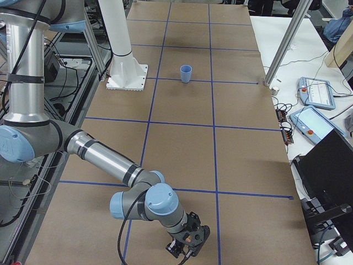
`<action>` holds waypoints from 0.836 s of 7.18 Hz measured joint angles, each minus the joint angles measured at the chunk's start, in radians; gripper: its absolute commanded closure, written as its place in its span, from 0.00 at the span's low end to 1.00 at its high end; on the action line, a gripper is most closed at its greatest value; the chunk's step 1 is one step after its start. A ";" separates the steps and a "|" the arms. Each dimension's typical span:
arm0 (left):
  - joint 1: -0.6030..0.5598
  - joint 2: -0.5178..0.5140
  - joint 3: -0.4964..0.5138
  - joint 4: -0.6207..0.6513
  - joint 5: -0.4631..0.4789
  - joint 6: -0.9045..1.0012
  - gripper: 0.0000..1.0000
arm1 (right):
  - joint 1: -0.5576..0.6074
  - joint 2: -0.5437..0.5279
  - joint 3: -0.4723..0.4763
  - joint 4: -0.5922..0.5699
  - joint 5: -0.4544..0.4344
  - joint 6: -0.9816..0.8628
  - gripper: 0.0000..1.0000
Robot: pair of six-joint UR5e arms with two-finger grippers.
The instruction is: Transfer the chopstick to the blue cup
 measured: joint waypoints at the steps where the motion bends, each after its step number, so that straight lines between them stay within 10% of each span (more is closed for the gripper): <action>1: 0.000 0.000 0.000 0.000 0.000 -0.001 0.01 | -0.001 0.001 -0.001 0.007 -0.001 0.002 0.52; 6: 0.000 0.002 0.000 0.000 0.002 -0.001 0.01 | -0.003 0.017 0.003 0.015 -0.009 0.019 1.00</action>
